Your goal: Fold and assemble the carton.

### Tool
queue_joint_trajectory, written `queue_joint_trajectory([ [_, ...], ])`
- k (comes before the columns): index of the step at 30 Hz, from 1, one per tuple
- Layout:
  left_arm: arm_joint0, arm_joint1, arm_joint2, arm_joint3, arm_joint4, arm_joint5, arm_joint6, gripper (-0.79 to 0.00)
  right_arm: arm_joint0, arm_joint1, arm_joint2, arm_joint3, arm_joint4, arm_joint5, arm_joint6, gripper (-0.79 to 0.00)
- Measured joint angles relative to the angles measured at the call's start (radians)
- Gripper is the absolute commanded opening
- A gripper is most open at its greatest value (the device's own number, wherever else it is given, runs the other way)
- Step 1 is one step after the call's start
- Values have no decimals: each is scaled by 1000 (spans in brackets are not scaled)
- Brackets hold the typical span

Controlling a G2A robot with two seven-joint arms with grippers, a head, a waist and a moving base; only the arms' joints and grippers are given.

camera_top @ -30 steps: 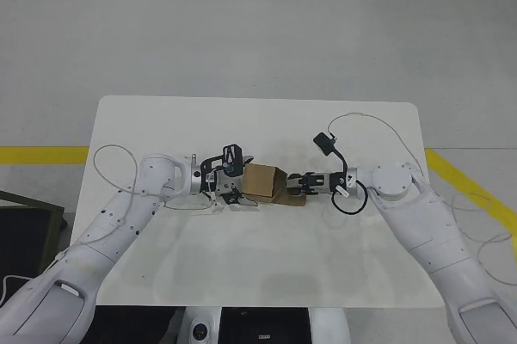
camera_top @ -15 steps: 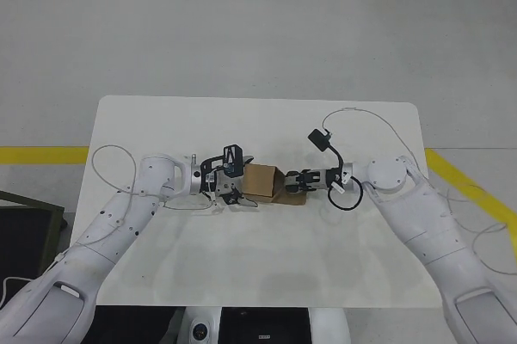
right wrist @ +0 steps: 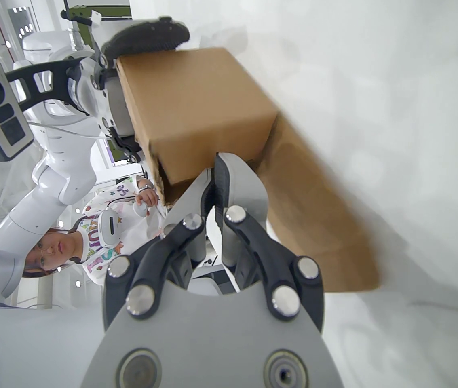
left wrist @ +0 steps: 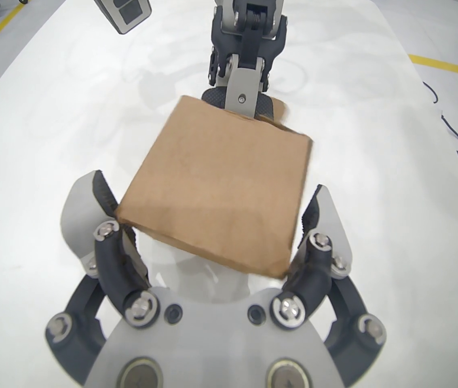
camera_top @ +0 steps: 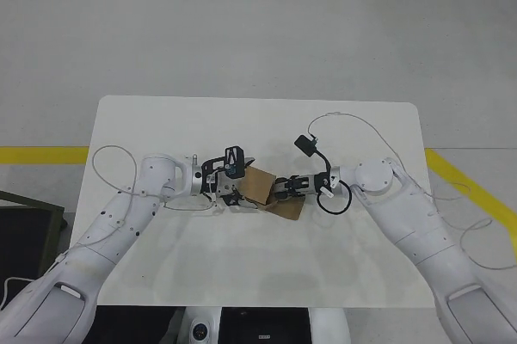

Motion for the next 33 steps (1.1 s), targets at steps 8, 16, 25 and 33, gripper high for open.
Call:
queue_joint_trajectory([
  [8,4,0,-7,-3,2,0,-10,0,18,-22,-26,33,17,-12,-16,-785],
  [16,8,0,-9,-4,-1,0,-20,0,24,-23,-16,38,14,-11,7,-785],
  [25,12,5,-15,-5,-9,0,-30,0,-63,40,120,-81,-49,58,47,-785],
  [33,16,7,-19,-13,-18,0,-44,0,-194,84,215,-249,-77,152,79,-785],
])
